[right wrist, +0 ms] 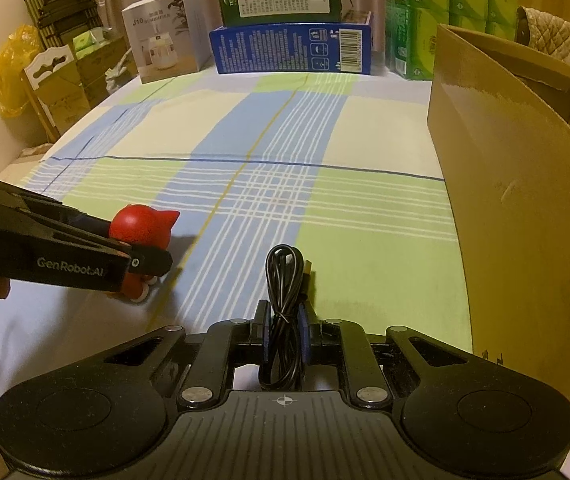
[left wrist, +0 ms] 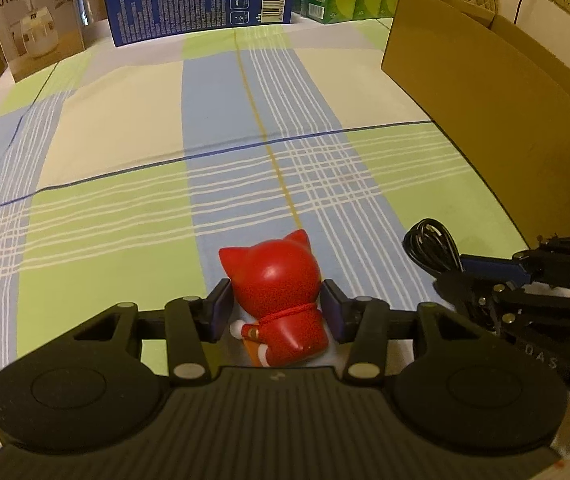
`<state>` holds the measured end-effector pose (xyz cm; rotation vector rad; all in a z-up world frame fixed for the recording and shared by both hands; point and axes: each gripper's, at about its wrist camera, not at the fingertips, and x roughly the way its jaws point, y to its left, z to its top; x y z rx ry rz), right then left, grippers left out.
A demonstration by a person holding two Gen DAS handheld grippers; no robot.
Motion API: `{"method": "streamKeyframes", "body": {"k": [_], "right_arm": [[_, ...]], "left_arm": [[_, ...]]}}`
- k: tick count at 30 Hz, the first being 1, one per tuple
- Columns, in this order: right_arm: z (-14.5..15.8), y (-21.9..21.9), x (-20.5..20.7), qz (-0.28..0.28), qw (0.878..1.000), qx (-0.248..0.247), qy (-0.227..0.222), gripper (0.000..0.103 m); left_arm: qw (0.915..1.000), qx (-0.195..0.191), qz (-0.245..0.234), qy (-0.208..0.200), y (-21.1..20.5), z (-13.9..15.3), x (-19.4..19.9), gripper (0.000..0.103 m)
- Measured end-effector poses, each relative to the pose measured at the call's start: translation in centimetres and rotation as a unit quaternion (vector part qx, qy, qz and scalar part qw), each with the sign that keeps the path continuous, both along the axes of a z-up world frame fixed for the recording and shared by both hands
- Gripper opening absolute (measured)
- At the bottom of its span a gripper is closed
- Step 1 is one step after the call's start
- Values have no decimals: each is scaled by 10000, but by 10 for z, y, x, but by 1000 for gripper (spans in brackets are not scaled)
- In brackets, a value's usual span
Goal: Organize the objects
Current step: 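Lift the red figurine and black cable and carry them toward the box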
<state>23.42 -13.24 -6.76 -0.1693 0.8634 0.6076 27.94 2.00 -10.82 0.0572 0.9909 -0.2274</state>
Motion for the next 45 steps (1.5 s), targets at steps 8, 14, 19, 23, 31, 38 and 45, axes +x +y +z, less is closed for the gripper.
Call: {"method": "streamKeyframes", "body": {"k": [8, 14, 19, 23, 31, 38, 45], "right_arm": [[4, -1, -1, -7, 10000, 65, 22, 11], [19, -6, -2, -52, 9999, 130, -86, 10], [40, -14, -7, -86, 9996, 192, -209, 10], [60, -23, -16, -125, 9990, 281, -312, 10], [103, -39, -41, -177, 9973, 559, -435, 10], [132, -62, -64, -281, 9958, 691, -527, 10], [158, -102, -75, -555, 9934, 715, -699, 10]], "left_arm": [[9997, -116, 189, 82, 2, -2, 2, 40], [9997, -95, 237, -7, 1, 2, 0, 40], [9992, -171, 306, -164, -5, 14, -9, 40], [9975, -364, 528, -303, -3, 35, -22, 40], [9934, -568, 861, -501, -4, 82, -57, 40], [9917, -746, 876, -576, -22, 107, -89, 40], [9923, -838, 663, -625, -54, 125, -111, 40]]}}
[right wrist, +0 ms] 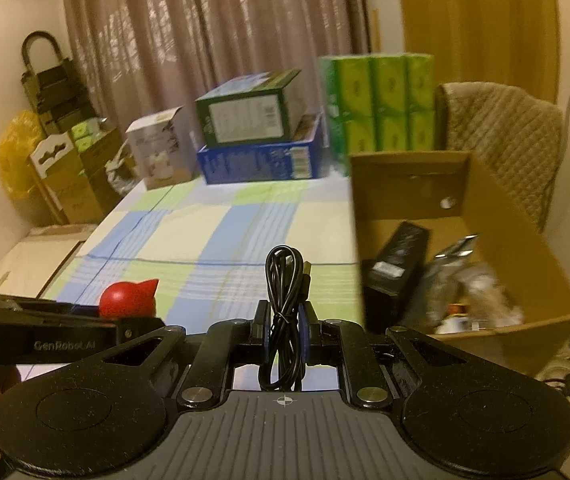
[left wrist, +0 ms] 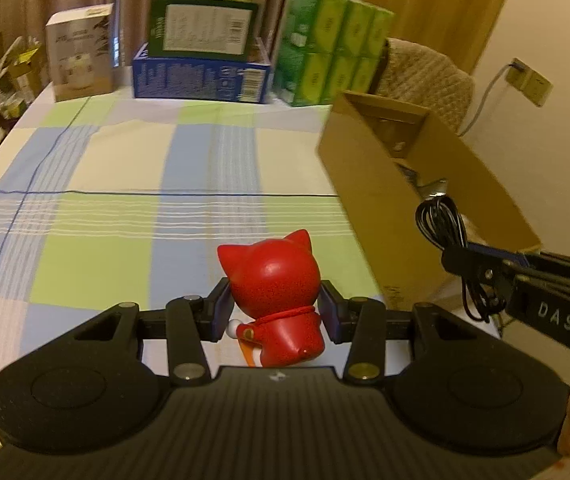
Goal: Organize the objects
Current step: 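Lift the red figurine and black cable and carry them toward the box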
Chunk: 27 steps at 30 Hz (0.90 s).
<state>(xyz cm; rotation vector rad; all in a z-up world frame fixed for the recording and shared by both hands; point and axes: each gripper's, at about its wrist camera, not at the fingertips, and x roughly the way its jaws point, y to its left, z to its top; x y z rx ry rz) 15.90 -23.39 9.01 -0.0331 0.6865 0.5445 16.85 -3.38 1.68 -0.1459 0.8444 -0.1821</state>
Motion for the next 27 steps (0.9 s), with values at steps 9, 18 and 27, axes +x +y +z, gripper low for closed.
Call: {"method": "streamKeyframes", "body": {"k": [9, 18, 27], "right_arm": [[26, -57, -3, -481, 9987, -8, -153, 11], [34, -102, -3, -828, 9964, 83, -149, 11], [35, -124, 2, -958, 9953, 138, -101, 11]], "left_arm": [[9986, 15, -516, -79, -58, 18, -12, 40], [9961, 19, -871, -124, -101, 25, -17, 40], [9945, 23, -1044, -116, -123, 25, -16, 40]]}}
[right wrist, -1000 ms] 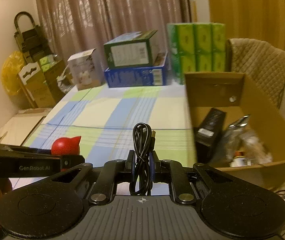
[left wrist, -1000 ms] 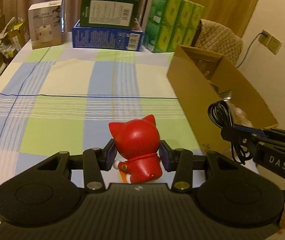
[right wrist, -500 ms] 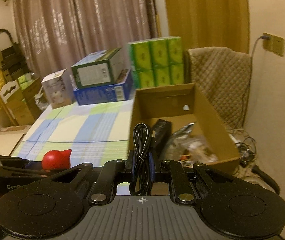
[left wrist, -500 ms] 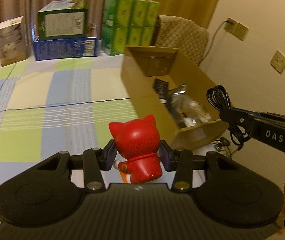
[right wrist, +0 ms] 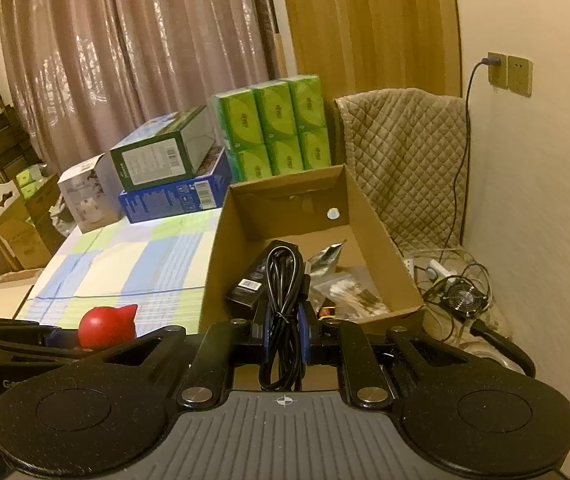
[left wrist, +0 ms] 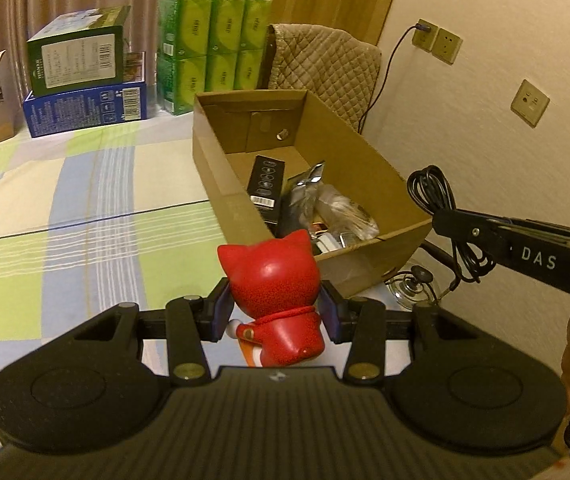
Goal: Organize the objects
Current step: 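Lift the red figurine and black cable and carry them toward the box, then lower the figurine and cable into the box and open both tools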
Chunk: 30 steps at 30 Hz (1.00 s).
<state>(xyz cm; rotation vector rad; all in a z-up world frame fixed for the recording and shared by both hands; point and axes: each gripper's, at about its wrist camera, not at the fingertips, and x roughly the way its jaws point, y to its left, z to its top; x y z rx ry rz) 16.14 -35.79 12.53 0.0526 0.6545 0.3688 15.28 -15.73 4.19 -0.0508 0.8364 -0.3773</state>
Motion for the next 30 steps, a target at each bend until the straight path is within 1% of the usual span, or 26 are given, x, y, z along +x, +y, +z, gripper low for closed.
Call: {"method": "streamKeyframes", "body": {"k": [8, 21, 25, 30], "right_arm": [[3, -12, 14, -35, 10000, -53, 36, 11], [17, -26, 67, 0, 10000, 15, 42, 11], [16, -27, 84, -7, 10000, 25, 95, 11], [10, -27, 100, -10, 9999, 28, 162, 11]], "left_arm": [[9999, -32, -114, -55, -14, 6, 12, 40], [9993, -112, -293, -181, -46, 26, 60, 40], [9993, -107, -342, -120, -53, 25, 79, 40], [9992, 33, -389, -42, -61, 17, 98, 40]]}}
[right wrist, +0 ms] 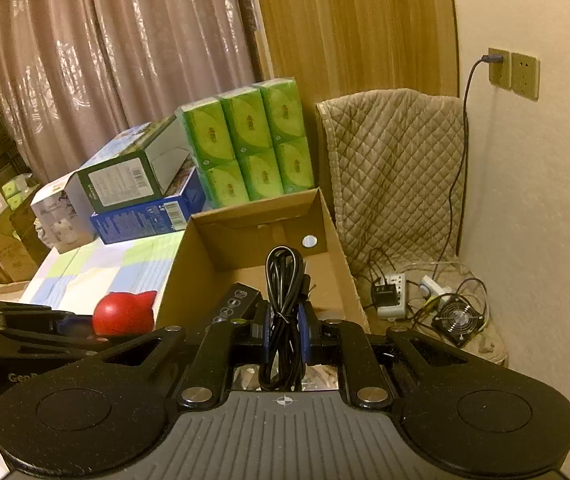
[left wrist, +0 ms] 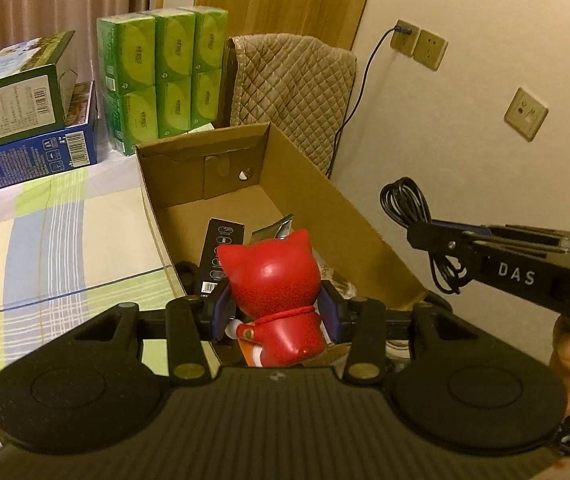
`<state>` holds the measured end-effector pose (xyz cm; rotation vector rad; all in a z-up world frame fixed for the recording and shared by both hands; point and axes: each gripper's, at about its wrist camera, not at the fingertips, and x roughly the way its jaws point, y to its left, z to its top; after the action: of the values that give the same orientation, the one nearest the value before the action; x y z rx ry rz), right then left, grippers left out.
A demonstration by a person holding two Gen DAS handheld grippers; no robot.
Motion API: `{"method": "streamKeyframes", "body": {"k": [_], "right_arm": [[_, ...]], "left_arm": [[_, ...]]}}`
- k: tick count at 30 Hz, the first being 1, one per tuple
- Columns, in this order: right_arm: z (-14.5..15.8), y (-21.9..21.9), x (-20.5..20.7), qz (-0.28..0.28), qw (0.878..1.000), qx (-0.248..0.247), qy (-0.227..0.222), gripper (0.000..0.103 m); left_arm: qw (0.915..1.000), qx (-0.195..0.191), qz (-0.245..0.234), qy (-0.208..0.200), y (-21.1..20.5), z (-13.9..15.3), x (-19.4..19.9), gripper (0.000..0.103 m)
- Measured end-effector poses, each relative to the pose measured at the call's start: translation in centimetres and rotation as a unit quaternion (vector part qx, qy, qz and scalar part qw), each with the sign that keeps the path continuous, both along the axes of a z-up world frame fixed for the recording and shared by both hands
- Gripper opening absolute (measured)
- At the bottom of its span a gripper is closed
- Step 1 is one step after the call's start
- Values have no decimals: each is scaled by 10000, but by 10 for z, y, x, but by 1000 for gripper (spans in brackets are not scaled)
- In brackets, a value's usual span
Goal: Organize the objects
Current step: 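Lower the figurine and cable into the box and open both tools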
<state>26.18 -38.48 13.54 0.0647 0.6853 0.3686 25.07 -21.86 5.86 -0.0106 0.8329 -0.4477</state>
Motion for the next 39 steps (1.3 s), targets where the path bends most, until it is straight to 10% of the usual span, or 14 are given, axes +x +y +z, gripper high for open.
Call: {"method": "streamKeyframes", "body": {"k": [39], "right_arm": [[-14, 20, 13, 223, 9989, 207, 358, 11]], "left_arm": [[9988, 130, 452, 138, 21, -22, -2, 70]]}}
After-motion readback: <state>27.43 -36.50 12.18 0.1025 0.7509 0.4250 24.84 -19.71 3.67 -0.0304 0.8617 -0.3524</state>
